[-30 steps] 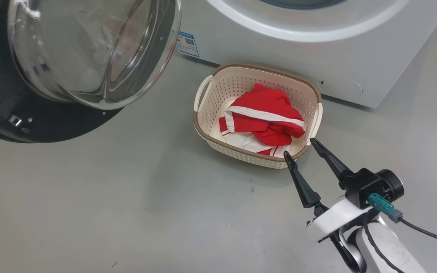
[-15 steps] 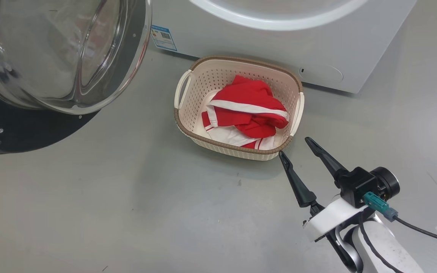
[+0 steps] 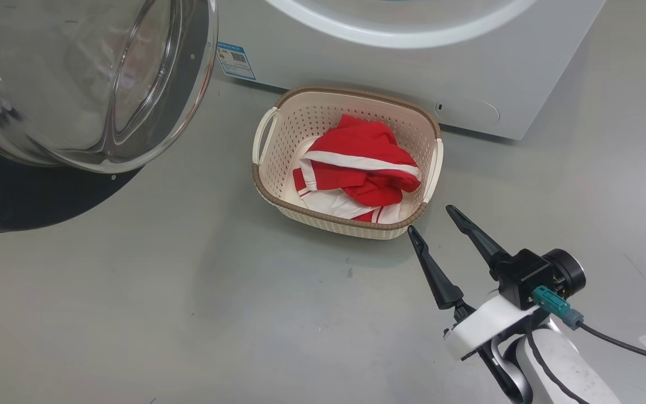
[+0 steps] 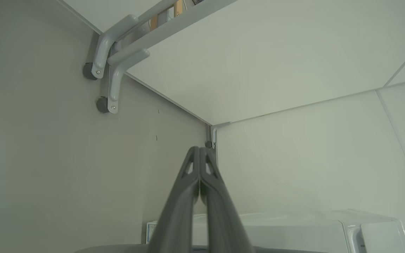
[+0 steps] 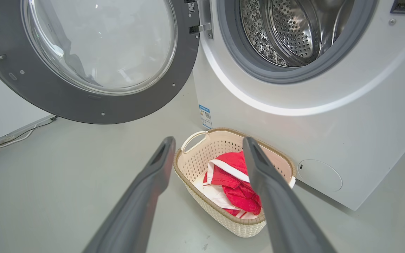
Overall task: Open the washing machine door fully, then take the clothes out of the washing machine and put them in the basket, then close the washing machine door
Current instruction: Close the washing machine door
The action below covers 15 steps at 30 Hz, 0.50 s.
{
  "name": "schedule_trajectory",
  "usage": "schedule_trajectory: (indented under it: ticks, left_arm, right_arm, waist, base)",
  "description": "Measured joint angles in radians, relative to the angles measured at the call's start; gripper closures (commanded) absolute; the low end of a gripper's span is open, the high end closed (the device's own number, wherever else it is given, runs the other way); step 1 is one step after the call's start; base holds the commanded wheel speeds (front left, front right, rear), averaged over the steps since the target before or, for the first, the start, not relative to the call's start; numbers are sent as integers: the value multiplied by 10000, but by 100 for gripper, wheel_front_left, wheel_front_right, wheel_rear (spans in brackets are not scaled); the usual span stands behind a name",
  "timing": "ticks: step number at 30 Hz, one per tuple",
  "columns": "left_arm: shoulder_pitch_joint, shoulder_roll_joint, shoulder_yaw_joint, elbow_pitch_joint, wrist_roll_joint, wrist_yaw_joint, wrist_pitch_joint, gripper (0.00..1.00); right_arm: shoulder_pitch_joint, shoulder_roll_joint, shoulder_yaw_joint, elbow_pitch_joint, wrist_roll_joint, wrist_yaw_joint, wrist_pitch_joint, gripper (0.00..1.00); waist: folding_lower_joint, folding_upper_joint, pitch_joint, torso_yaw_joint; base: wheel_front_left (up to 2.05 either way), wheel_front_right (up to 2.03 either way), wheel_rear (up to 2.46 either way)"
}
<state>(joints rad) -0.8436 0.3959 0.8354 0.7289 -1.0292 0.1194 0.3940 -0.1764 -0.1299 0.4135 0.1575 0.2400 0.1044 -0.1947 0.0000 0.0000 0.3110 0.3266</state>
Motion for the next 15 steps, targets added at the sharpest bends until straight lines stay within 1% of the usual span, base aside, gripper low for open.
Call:
schedule_trajectory:
  ticks: [2, 6, 15]
  left_arm:
    - [-15, 42, -167, 345, 0, 2, 472, 100]
    - [-88, 73, -374, 759, 10, 4, 1087, 100]
    - [-584, -121, -719, 1262, -19, 4, 2232, 100]
  right_arm:
    - [0, 2, 35, 10, 0, 0, 0, 0]
    - [-5, 2, 36, 13, 0, 0, -2, 0]
    - [-45, 8, 44, 73, 0, 0, -50, 0]
  waist:
    - [0, 0, -11, -19]
    - [0, 0, -3, -48]
    - [0, 0, 7, -139]
  base:
    - [0, 0, 0]
    - [0, 0, 0]
    - [0, 0, 0]
